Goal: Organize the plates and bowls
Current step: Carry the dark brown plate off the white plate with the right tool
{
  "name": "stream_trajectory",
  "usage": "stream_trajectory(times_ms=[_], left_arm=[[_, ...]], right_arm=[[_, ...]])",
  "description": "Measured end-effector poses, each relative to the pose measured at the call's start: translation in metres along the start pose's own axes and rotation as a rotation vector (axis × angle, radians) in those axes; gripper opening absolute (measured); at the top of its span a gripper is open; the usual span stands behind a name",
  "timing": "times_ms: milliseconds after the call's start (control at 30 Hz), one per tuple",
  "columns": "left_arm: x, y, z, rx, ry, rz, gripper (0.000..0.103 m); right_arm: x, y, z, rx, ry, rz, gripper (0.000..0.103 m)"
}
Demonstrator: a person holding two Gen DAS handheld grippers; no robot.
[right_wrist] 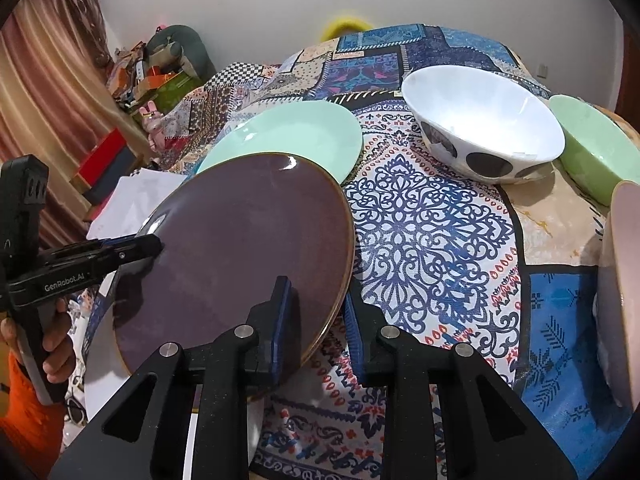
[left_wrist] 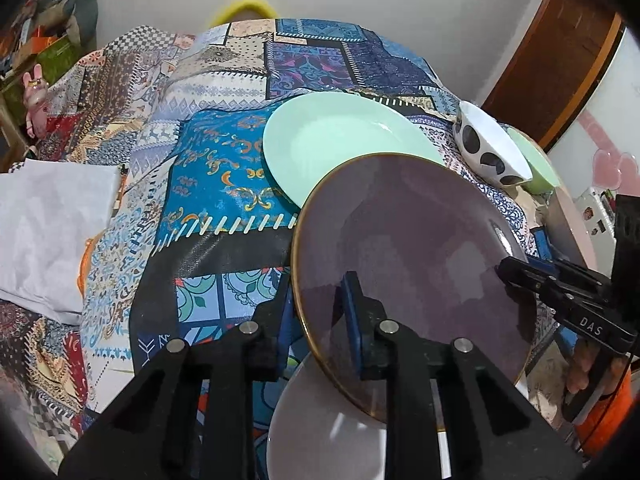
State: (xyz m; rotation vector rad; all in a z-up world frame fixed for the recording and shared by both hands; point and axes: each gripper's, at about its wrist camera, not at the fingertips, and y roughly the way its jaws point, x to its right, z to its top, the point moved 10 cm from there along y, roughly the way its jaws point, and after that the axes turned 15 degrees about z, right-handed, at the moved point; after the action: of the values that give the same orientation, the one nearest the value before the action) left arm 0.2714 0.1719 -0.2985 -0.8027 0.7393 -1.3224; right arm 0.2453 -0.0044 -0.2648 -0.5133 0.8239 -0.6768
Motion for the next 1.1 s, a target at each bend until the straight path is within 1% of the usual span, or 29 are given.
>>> stream_trajectory(times_ms=[133,500,833,1100], left_arm=[[0.005,-0.006,-0.003,0.02,0.031,0.028,0.024],[0.018,-0.018,-0.011,0.017,0.029,0.029,0.024],[0.041,-0.042,-0.018,0.033,0.035,0.014,0.024],[0.068,-0.062,-0.027,0.032,0.049,0.003,0.024]], right_arm=[[0.001,-0.001,0.001,0.005,-0.017,-0.01,0.023],[0.003,-0.012,-0.002,0.01,-0.022,-0.012,0.023],[0.01,-0.043,-0.009,0.033,-0.011,-0.02,0.023],[0.014,-0.07,-0.016,0.054,-0.017,-0.034,0.023]])
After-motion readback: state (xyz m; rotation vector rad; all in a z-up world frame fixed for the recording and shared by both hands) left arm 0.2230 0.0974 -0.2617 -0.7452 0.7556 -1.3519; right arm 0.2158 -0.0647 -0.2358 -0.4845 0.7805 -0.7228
